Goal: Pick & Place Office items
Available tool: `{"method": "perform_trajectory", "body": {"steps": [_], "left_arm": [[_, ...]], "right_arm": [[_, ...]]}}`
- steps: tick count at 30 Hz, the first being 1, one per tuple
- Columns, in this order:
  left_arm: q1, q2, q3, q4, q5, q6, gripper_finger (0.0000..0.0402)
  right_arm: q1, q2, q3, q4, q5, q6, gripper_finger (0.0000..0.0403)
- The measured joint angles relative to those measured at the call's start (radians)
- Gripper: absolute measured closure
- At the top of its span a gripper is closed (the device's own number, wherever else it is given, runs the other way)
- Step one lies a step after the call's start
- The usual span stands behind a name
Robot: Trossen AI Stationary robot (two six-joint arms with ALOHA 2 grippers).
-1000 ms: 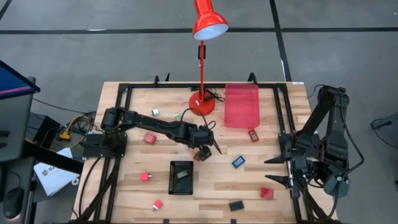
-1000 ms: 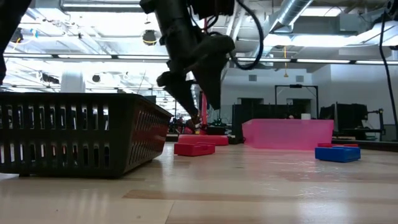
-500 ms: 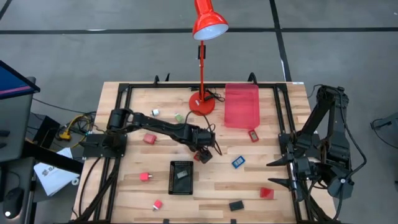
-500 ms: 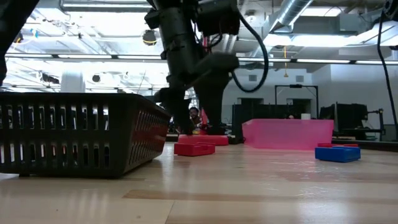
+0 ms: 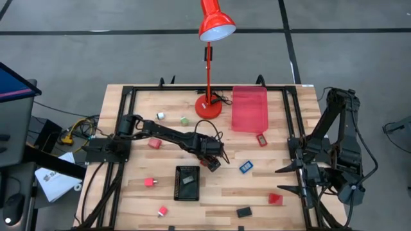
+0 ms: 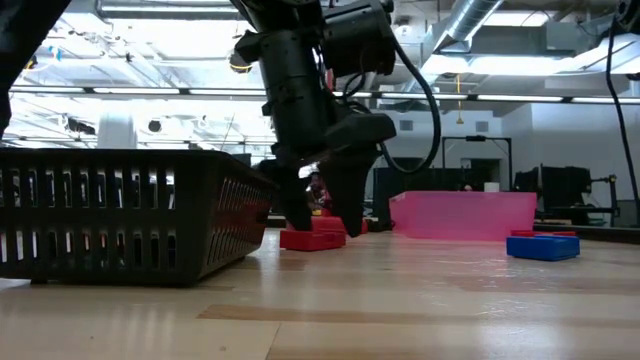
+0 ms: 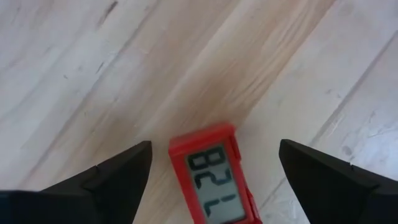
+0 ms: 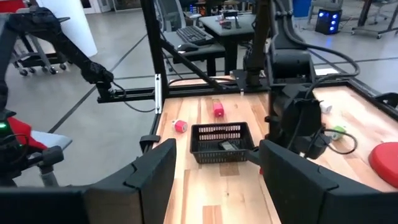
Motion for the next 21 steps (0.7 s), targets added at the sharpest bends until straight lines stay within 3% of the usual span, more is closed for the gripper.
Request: {"method": "perform_trajectory", "body": {"steps": [21], "left_arm": [[0.001,0.037,0.002,-0.015,0.012,0.000,0.0212]], "right_arm": [[0.034,0.041,-0.001,0.020,0.012,0.027,0.0180]]}}
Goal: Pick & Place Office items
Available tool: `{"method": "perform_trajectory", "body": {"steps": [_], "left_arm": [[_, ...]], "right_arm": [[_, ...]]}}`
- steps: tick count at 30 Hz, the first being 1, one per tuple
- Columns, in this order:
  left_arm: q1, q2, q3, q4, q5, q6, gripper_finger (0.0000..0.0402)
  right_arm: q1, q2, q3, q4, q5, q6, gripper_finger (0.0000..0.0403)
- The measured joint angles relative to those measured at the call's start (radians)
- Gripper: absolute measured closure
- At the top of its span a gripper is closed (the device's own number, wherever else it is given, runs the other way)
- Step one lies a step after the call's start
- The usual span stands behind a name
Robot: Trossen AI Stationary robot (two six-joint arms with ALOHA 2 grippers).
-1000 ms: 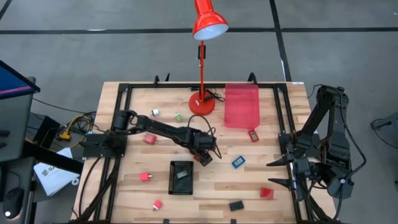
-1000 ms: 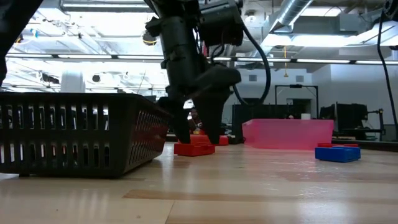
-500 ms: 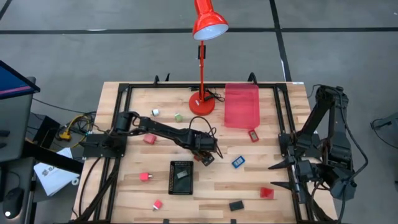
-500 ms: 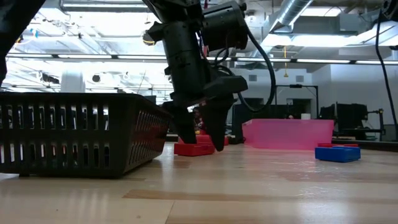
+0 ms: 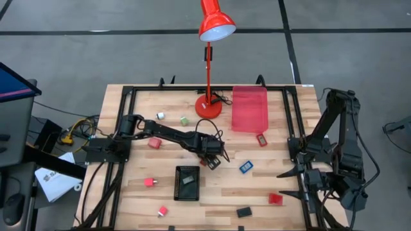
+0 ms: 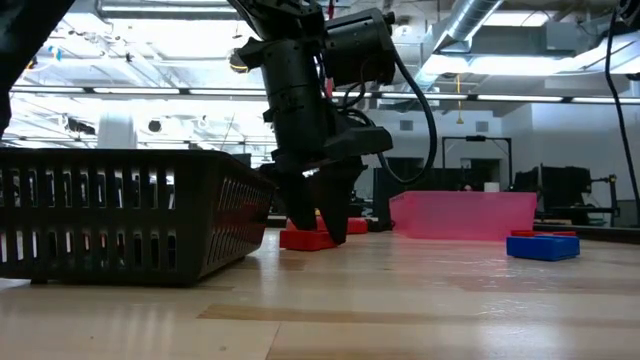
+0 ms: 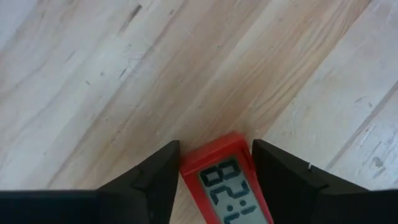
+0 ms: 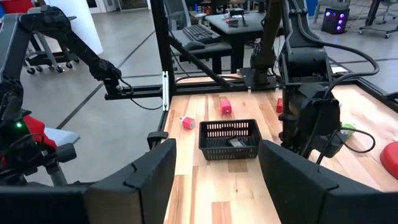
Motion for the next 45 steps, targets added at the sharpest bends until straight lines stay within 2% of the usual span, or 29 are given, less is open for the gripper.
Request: {"method": "perform_trajectory", "body": {"steps": [4,10,18,21,24,28,35,40,45], "left_arm": [[0.000,0.000,0.000,-0.001,0.001,0.000,0.0232],[-0.002,-0.034,-0.006,-0.005,-0.047,0.025,0.0235],[-0.010,-0.190,-0.005,0.003,-0.219,0.170,0.0243],[-0.020,-0.264,-0.004,-0.004,-0.249,0.248,0.0242],[-0.044,-0.327,-0.015,-0.070,-0.236,0.274,0.0242],[-0.111,-0.382,-0.092,-0.091,-0.153,0.202,0.0243],[-0.283,-0.387,-0.178,-0.088,-0.133,0.097,0.0241],[-0.363,-0.388,-0.203,-0.076,-0.142,0.132,0.0241],[-0.364,-0.371,-0.216,-0.054,-0.143,0.261,0.0241]], "right_arm": [[0.009,0.008,0.000,0.009,0.010,0.000,0.0180],[0.032,0.008,0.000,0.015,0.059,0.000,0.0180],[0.043,0.008,0.000,0.015,0.123,0.000,0.0180],[0.042,0.008,0.000,0.017,0.137,0.003,0.0180],[0.042,0.008,0.000,0.020,0.154,0.011,0.0180],[0.042,0.008,0.000,0.020,0.178,0.026,0.0180],[0.024,0.007,0.006,0.023,0.222,0.021,0.0180],[0.002,0.006,0.020,0.043,0.231,-0.026,0.0180],[-0.029,0.006,0.020,0.046,0.232,-0.045,0.0180]]}}
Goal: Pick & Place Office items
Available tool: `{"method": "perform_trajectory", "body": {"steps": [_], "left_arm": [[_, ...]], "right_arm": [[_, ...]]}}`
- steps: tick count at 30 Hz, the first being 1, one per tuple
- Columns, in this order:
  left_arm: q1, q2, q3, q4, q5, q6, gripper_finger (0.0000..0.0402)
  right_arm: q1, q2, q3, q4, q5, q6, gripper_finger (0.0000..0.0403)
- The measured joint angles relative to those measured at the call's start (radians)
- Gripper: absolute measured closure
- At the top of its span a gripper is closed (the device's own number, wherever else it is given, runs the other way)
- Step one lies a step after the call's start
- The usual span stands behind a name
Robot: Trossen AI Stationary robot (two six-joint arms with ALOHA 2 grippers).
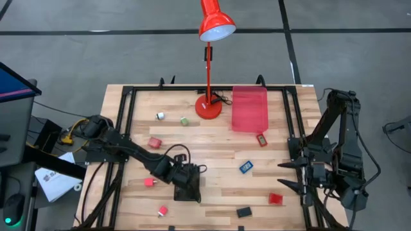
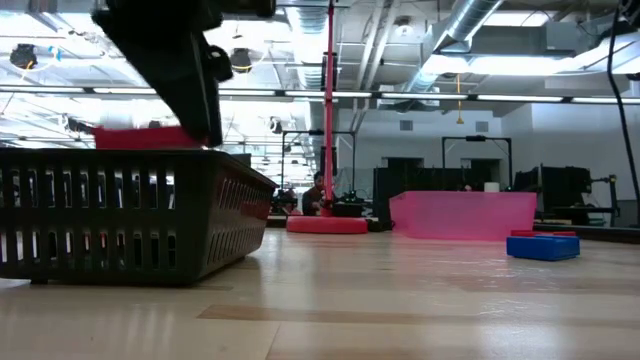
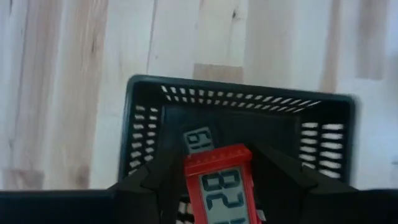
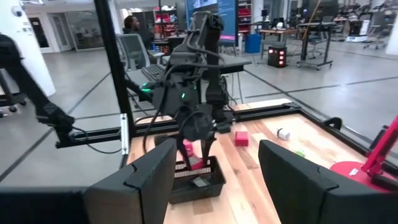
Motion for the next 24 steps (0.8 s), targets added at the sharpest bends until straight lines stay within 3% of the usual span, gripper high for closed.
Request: {"method": "perform_trajectory", "body": {"steps": [11,24], "left_arm": [[0.052,0.088,0.000,0.041,0.122,0.153,0.0239],[0.067,0.088,0.000,0.104,0.123,0.205,0.0241]], "right_arm": [[-0.015,0.000,0.000,0.041,-0.001,-0.001,0.0180],[-0.016,0.003,0.000,0.037,-0.004,-0.008,0.0180]]}}
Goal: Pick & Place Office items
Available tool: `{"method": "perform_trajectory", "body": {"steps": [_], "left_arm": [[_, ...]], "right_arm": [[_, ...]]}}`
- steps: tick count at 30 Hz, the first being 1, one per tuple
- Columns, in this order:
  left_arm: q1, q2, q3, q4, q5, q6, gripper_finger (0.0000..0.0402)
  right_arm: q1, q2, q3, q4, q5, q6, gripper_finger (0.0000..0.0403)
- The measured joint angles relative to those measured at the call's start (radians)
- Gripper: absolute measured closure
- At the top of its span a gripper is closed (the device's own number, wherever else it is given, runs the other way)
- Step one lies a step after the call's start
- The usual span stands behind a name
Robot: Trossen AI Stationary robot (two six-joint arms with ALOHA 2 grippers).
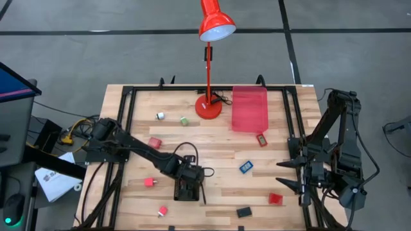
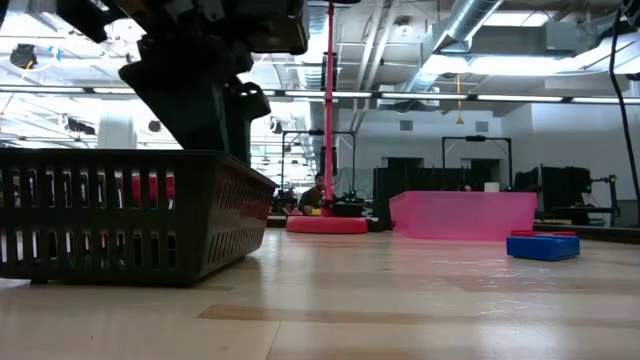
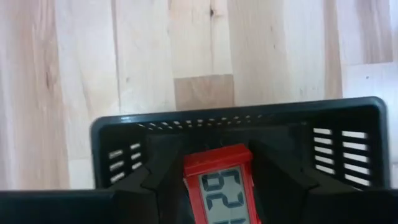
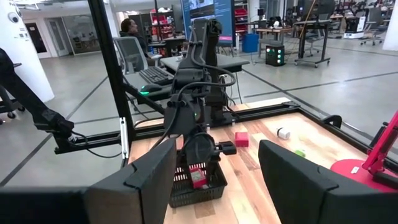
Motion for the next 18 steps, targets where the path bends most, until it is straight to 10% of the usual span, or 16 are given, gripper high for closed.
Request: {"method": "perform_trajectory", "body": {"steps": [18], "left_arm": [[0.027,0.002,0.000,-0.012,-0.005,0.015,0.0219]], "right_arm": [[0.001,0.000,0.000,-0.004,-0.001,0.000,0.0180]]}}
